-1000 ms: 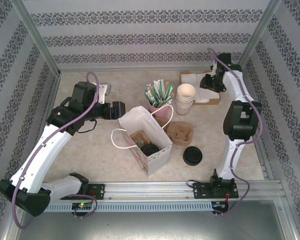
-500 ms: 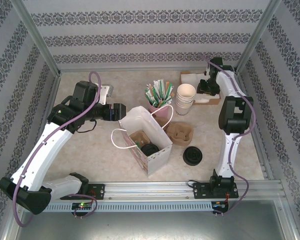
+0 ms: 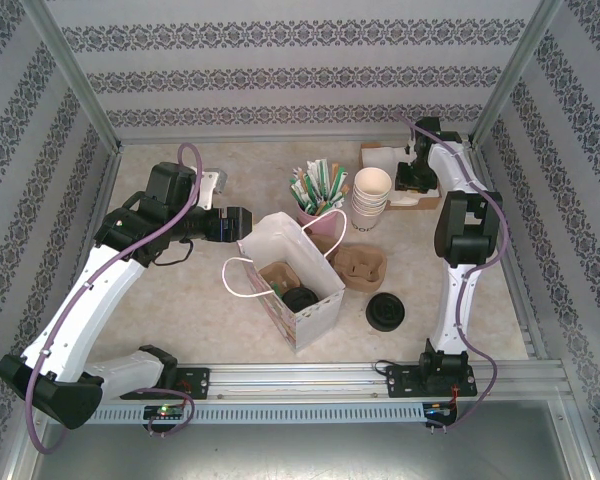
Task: Pack the takeout coffee
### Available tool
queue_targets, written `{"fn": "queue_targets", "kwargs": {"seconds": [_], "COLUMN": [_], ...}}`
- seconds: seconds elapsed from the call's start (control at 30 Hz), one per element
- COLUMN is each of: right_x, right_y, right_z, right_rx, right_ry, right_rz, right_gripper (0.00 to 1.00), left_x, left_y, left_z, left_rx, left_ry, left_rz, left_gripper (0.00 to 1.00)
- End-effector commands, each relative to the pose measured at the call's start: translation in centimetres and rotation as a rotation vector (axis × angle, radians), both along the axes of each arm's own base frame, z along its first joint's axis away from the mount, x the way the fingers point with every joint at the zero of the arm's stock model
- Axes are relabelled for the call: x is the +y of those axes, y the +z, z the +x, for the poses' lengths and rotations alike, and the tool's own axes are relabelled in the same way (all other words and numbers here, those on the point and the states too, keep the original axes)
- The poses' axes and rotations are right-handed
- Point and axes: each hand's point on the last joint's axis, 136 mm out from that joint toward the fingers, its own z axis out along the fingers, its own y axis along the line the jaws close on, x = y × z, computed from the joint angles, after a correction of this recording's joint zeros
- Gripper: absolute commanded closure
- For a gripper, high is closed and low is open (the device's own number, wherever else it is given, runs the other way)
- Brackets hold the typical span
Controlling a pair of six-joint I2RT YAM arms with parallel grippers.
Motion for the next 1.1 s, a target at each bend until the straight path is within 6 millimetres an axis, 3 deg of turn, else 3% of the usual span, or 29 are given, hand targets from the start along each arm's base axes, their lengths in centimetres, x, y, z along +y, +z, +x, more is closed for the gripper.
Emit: {"fn": "queue_targets", "kwargs": {"seconds": [0.0, 0.33, 0.57, 0.9, 1.07], "right_x": [0.0, 0.0, -0.1, -0.1, -0.1], "right_y": [-0.9, -1.0, 1.1, 3.6, 5.9], "right_z": [0.0, 0.1, 0.3, 0.2, 0.1], "right_rx": [0.027, 0.032, -0.015, -0.073, -0.12], "right_ry": [0.018, 0.023, 0.017, 0.005, -0.014], "right_rz": [-0.032, -0.033, -0.037, -0.023, 0.003], "right_gripper": [0.66, 0.78, 0.88, 0.92, 0.98], "left_x": [-0.1, -0.1, 0.1, 0.2, 0.2], "left_y": [0.6, 0.7, 0.6, 0.8, 1.1], "left_z": [-0.7, -0.7, -0.8, -0.8, -0.7], "left_rx": [-0.011, -0.009, -0.01, -0.027, -0.037], "left_ry": [-0.023, -0.024, -0.018, -0.012, -0.011], "left_rz": [0.011, 0.012, 0.016, 0.018, 0.011], "left_gripper": [0.2, 0.22, 0.22, 0.22, 0.22]}}
